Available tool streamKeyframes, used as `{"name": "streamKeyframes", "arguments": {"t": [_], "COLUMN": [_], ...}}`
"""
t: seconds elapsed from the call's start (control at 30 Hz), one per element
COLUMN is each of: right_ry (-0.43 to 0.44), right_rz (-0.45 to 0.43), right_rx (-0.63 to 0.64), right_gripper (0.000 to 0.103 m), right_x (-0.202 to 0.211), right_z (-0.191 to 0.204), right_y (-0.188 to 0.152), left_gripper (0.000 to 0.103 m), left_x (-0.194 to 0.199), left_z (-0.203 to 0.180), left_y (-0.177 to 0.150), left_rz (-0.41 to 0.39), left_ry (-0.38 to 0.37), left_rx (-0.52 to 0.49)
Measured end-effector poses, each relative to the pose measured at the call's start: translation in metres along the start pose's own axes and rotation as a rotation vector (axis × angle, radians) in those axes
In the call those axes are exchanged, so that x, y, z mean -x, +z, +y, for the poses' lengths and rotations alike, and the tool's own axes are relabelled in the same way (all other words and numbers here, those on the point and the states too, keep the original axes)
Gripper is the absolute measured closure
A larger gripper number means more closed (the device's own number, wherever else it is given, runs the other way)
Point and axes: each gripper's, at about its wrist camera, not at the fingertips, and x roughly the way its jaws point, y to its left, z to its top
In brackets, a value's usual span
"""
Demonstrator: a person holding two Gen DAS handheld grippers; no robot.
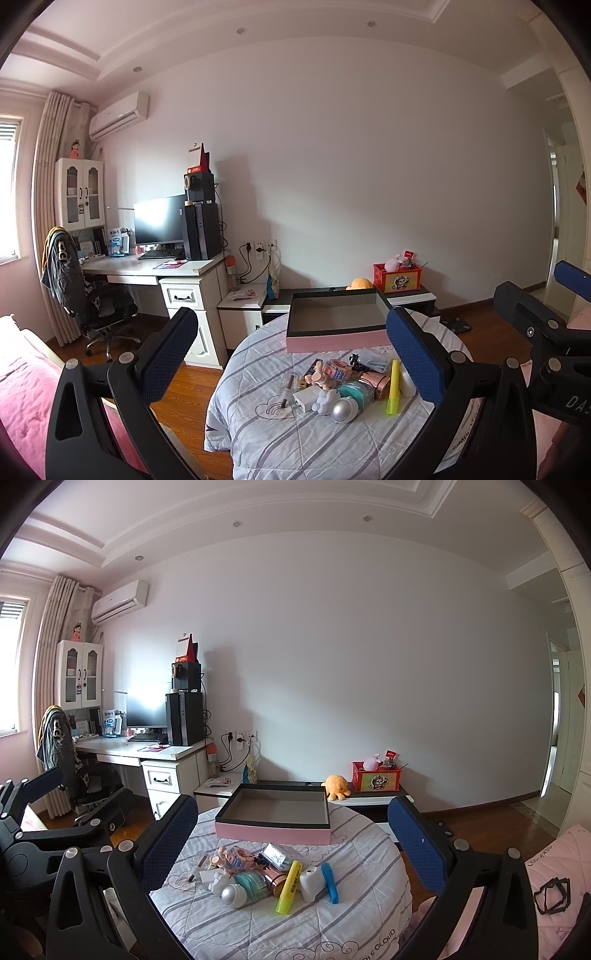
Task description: Organize rigid objects
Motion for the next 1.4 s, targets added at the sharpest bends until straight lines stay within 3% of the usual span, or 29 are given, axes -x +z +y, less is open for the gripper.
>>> {"name": "streamKeyframes", "arguments": {"t": [1.4], "right_ry": [-0.005], "right_rz": [0.009], "right_rx": [0.000], "right_gripper": [0.000], "right_x": [-0.0048], "right_z": [0.0014], "right_y": [-0.0021], "left_gripper": [0.000], "left_x": [-0.0078], "left_z": [0.0000], "left_y": [-0.0049], "left_rz": [0.012], "left_ry": [-0.006], "left_rx": [-0.001]}}
